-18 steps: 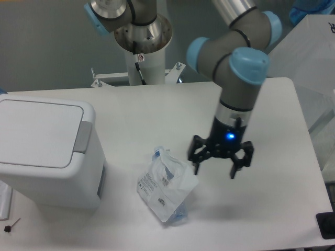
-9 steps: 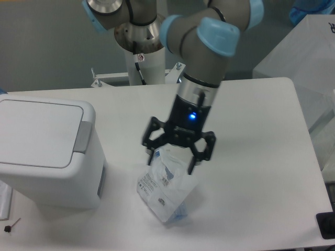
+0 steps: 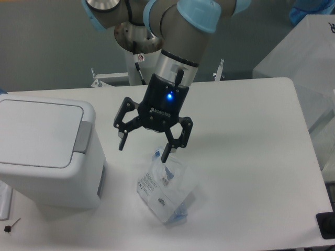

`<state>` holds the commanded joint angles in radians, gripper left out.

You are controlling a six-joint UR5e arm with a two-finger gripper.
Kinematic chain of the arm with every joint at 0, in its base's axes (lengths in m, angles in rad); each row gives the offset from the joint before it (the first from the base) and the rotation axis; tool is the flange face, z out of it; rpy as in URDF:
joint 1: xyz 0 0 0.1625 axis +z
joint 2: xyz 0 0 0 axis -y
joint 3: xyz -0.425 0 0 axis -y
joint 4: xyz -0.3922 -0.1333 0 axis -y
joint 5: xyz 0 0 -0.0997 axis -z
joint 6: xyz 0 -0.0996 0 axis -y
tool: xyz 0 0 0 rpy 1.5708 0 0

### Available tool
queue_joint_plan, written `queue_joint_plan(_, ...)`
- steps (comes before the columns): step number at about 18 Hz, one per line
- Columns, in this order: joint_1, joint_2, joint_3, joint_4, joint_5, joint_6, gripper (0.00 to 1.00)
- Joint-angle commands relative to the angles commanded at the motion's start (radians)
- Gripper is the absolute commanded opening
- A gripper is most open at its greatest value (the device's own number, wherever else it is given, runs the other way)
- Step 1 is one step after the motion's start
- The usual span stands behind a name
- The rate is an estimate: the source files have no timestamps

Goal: Open the trash can
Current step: 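Move the open gripper over the bag toward the trash can lid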

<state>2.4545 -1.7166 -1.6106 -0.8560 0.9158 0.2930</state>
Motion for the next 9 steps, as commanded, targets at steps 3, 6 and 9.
queue_joint_plan(3,-0.015,0.028,-0.023,0.0,0.003,0.0,1.0)
queue_joint_plan(6,-0.025,0.067,-0.074,0.0,0.005,0.015,1.0)
queue_joint_plan(9,-0.06,0.068,-0.084,0.0,0.008,0.012,1.0)
